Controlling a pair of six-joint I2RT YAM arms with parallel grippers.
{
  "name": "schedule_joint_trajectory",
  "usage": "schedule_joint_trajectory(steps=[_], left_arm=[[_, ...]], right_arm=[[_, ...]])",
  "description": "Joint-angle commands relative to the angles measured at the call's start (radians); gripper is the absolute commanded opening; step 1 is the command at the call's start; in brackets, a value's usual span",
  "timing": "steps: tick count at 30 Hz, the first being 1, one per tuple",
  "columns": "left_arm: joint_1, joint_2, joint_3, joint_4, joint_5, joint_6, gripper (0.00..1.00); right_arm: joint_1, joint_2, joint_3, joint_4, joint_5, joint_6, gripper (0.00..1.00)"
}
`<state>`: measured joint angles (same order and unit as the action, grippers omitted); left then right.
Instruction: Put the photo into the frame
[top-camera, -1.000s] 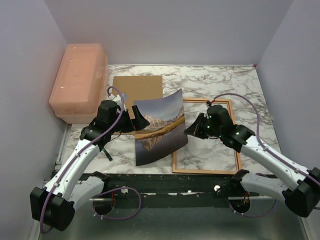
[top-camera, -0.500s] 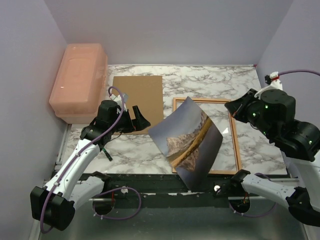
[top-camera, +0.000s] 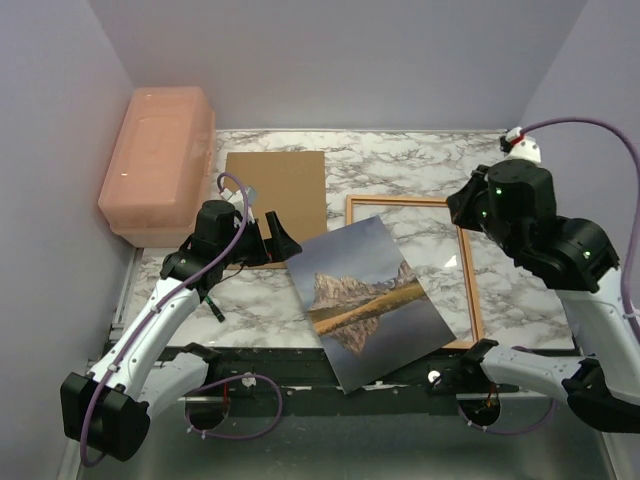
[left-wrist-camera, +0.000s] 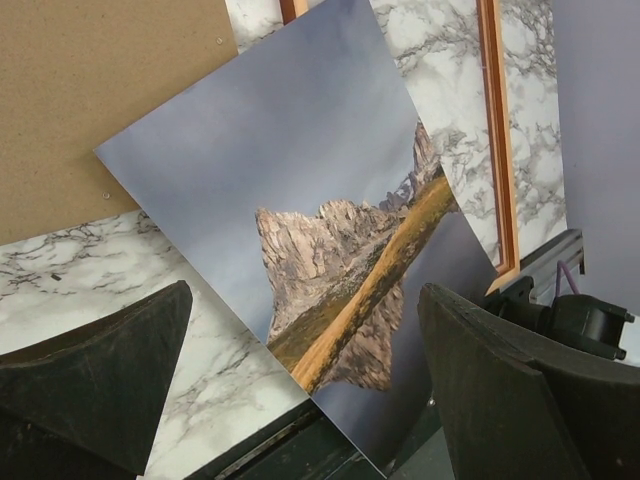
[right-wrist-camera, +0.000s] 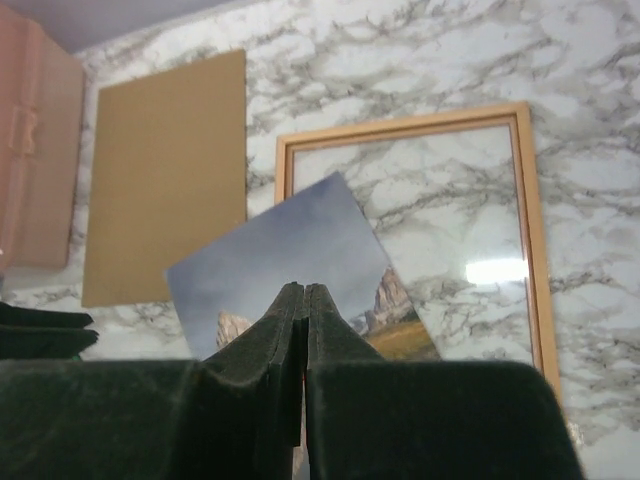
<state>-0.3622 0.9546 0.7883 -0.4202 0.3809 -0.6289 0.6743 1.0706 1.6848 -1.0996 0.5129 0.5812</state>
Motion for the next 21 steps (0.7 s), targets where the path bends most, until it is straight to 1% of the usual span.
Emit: schedule_joint_trajectory(steps=[1, 3, 4, 7, 11, 13, 16, 18, 21], left_arm=[[-0.006, 0.01, 0.017, 0.009, 0.043, 0.012, 0.98], [-0.006, 0.023, 0.008, 0.011, 0.056, 0.014, 0.98], [-0.006, 0.033, 0.001, 0.009, 0.062, 0.014, 0.98], [-0.006, 0.059, -0.03, -0.003, 0.061, 0.011, 0.97], [-0.006, 0.082, -0.111, -0.002, 0.038, -0.024, 0.96], [-0.006, 0.082, -0.176, 0.043, 0.047, -0.058, 0.95], [-0.006, 0.101, -0.253, 0.152, 0.093, -0.102, 0.95], [-0.005, 0.135, -0.27, 0.205, 0.115, -0.118, 0.93], [-0.006, 0.191, -0.303, 0.312, 0.157, -0.151, 0.88]], right_arm=[[0.004, 0.015, -0.191, 0.075, -0.098, 0.008, 0.13], [0.003, 0.006, -0.299, 0.135, -0.154, 0.028, 0.17], [0.004, 0.001, -0.355, 0.17, -0.176, 0.04, 0.22], [0.004, -0.015, -0.488, 0.258, -0.263, 0.086, 0.3], [0.004, -0.026, -0.657, 0.383, -0.384, 0.138, 0.33], [0.003, -0.022, -0.715, 0.43, -0.423, 0.162, 0.34], [0.004, -0.016, -0.779, 0.498, -0.478, 0.188, 0.36], [0.004, -0.013, -0.807, 0.529, -0.504, 0.197, 0.39], [0.003, -0.014, -0.832, 0.561, -0.534, 0.205, 0.49]])
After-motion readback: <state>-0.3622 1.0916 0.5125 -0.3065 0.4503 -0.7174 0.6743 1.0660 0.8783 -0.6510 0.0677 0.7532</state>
